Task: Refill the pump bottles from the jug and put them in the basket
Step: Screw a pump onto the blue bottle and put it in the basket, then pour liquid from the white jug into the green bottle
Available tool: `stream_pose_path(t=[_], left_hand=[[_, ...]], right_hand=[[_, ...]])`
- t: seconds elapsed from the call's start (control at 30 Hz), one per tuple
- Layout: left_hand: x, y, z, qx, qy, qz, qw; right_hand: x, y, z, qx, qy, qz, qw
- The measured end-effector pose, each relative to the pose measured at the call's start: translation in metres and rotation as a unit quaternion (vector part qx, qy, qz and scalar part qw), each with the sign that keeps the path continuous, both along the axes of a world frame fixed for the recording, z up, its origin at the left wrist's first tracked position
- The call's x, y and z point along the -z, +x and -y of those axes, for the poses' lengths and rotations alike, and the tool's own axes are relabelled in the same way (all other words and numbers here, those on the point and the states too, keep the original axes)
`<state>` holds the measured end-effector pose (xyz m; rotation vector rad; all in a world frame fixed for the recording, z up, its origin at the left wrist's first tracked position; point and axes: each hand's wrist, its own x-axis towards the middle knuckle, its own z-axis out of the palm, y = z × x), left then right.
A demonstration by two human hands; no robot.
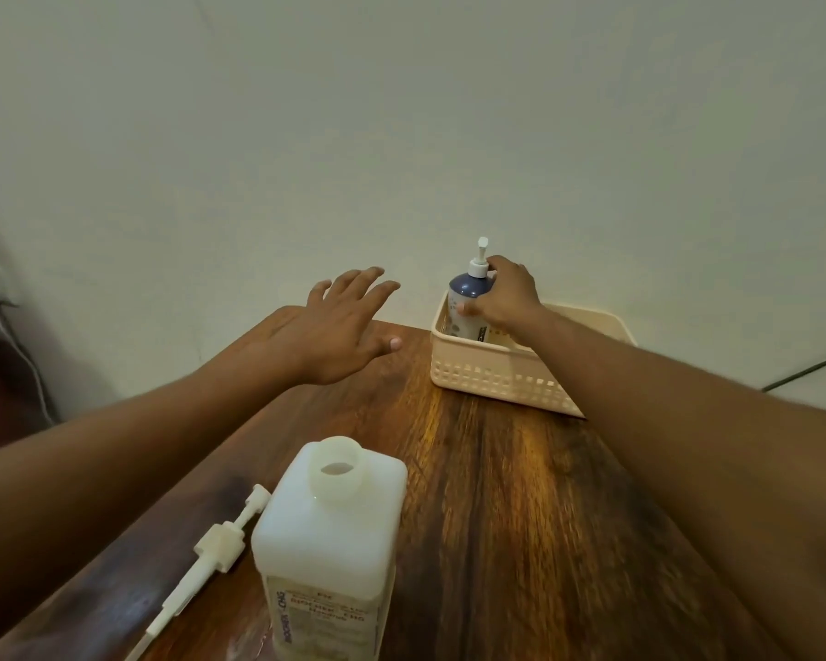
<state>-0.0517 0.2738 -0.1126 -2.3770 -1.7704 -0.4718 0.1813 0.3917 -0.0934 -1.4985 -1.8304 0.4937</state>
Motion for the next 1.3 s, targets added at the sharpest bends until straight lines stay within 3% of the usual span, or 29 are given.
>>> stream_pose_path(t=[0.33, 0.8, 0.9, 1.03, 1.3], left_hand=[[-0.003, -0.014, 0.03, -0.003, 0.011, 0.038, 0.999], [-0.026, -0.018, 0.175, -0.048, -0.007, 0.157, 0.986], [-0.02, -0.024, 0.213, -0.039, -0.024, 0.259, 0.965], [-0.013, -0.021, 0.253, -0.016, -0.101, 0.398, 0.912], [-0.009, 0.012, 0.27, 0.055, -0.292, 0.476, 0.828]], right_hand=[[-0.018, 0.013, 0.025, -0.002, -0.037, 0.039, 0.999], [-0.039, 0.032, 0.185, -0.098, 0.002, 0.117, 0.988], [-0.041, 0.034, 0.225, -0.118, 0.013, 0.112, 0.986], [-0.044, 0.038, 0.266, -0.116, 0.017, 0.109, 0.987], [-0.058, 0.07, 0.307, -0.111, 0.018, 0.109, 0.988]])
